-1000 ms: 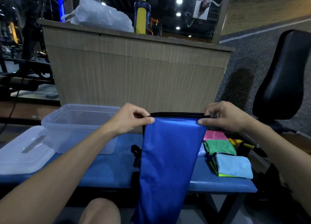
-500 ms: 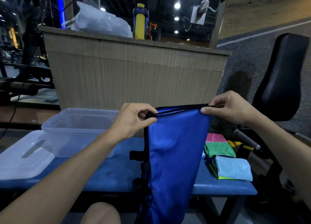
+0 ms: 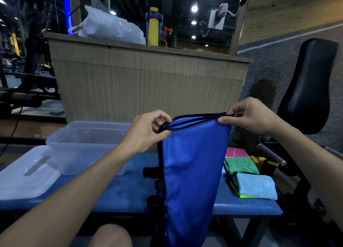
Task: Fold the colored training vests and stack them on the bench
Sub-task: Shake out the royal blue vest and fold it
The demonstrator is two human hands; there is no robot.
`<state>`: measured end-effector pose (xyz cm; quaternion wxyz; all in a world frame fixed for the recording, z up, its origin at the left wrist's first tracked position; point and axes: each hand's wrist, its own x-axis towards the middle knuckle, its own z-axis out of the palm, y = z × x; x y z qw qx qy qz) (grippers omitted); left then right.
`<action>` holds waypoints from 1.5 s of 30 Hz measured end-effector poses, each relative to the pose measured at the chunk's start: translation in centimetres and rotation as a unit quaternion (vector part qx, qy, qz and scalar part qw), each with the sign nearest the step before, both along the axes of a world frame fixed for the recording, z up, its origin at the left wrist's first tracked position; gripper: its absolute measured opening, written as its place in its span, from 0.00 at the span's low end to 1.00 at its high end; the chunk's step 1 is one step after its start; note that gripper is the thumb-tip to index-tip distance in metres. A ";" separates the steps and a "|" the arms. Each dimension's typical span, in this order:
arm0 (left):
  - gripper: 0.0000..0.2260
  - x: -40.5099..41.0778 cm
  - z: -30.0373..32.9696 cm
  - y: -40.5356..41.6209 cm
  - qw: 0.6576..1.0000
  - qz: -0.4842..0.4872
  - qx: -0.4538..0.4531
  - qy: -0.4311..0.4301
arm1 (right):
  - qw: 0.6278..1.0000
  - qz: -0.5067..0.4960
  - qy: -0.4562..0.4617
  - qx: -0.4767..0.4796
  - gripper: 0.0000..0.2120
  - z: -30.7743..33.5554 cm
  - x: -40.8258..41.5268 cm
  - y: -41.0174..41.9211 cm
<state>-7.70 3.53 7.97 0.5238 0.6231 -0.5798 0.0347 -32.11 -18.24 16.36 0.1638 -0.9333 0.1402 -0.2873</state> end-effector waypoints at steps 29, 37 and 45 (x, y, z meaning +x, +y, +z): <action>0.07 -0.9 0.4 0.4 0.990 -0.093 0.039 0.094 | 0.998 -0.026 0.012 -0.063 0.15 1.5 -0.9 1.2; 0.08 -0.2 2.6 0.6 0.985 -0.096 0.097 0.104 | 0.997 0.059 0.017 0.053 0.21 0.3 -1.5 0.2; 0.04 -0.2 4.5 -0.1 0.981 -0.097 0.106 0.128 | 0.928 0.101 -0.175 0.314 0.07 -3.6 -0.5 1.3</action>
